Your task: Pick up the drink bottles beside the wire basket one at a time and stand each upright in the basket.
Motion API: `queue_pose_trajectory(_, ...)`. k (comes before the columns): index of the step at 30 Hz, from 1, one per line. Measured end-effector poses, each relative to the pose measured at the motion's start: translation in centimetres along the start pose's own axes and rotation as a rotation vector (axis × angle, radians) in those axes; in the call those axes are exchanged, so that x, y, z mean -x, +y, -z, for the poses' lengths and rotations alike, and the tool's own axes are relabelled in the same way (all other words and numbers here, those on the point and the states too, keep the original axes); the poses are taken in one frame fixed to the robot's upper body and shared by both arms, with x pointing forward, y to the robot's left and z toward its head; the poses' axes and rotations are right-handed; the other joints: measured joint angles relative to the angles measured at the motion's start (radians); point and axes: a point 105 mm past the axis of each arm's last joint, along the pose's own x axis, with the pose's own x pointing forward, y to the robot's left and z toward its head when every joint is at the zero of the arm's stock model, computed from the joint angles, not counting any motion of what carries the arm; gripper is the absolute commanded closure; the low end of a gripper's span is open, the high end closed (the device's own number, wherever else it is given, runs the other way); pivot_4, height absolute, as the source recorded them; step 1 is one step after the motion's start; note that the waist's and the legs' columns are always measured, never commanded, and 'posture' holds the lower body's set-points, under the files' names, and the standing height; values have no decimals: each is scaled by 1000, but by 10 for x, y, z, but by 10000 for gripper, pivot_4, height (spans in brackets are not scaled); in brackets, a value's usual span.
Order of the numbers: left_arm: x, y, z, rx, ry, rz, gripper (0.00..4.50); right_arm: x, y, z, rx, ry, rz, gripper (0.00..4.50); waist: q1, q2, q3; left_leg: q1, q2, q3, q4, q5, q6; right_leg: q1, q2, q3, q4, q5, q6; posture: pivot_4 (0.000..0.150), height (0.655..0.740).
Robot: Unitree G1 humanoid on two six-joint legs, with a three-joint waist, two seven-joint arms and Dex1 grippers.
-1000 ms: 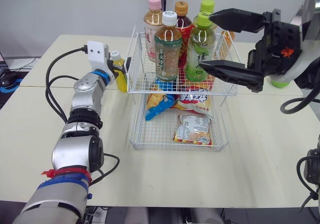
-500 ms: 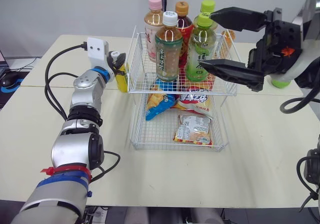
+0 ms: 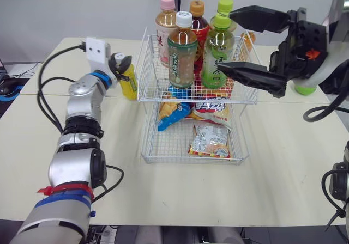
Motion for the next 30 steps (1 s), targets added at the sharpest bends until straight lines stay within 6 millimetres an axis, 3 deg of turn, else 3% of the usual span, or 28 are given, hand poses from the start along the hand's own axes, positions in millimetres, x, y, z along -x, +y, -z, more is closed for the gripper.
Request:
queue_pose_trajectory(6, 21, 19, -71, -40, -145, 34, 31235, -2, -2, 3, -1, -7, 5, 0, 2, 0, 0, -3, 0, -1, 1, 0, 0, -2, 0, -1, 0, 0, 0, 1500, 7400)
queue_pose_trajectory(12, 36, 18, -105, -69, -152, 117, 31235, -2, -5, 4, -4, -21, 10, 0, 2, 0, 0, -4, 0, -3, 2, 0, 0, -2, 0, -2, 0, 0, 0, 1500, 7400)
queue_pose_trajectory(16, 44, 10, -140, -68, -189, 195, 31235, -2, -7, 5, 1, -24, 20, 0, 2, 0, 0, -7, 0, -3, 3, 0, 0, -5, 0, -3, 1, 0, 0, 1500, 7400)
queue_pose_trajectory(23, 73, -26, -222, -40, -319, 451, 31235, -4, -10, 9, -11, -32, 26, 0, 1, 0, 0, -13, 0, -2, 4, 0, 0, -12, 0, -2, 3, 0, 0, 1500, 7400)
queue_pose_trajectory(26, 80, -45, -233, -2, -333, 569, 31235, -5, -11, 11, -13, -25, 31, 0, 1, 0, 0, -12, 0, -2, 4, 0, 0, -12, 0, -1, 5, 0, 0, 1500, 7400)
queue_pose_trajectory(30, 75, -58, -224, 37, -280, 636, 31235, -5, -11, 14, -17, -21, 46, 0, 1, 0, 0, -12, 0, -3, 5, 0, 0, -12, 0, -2, 6, 0, 0, 1500, 7400)
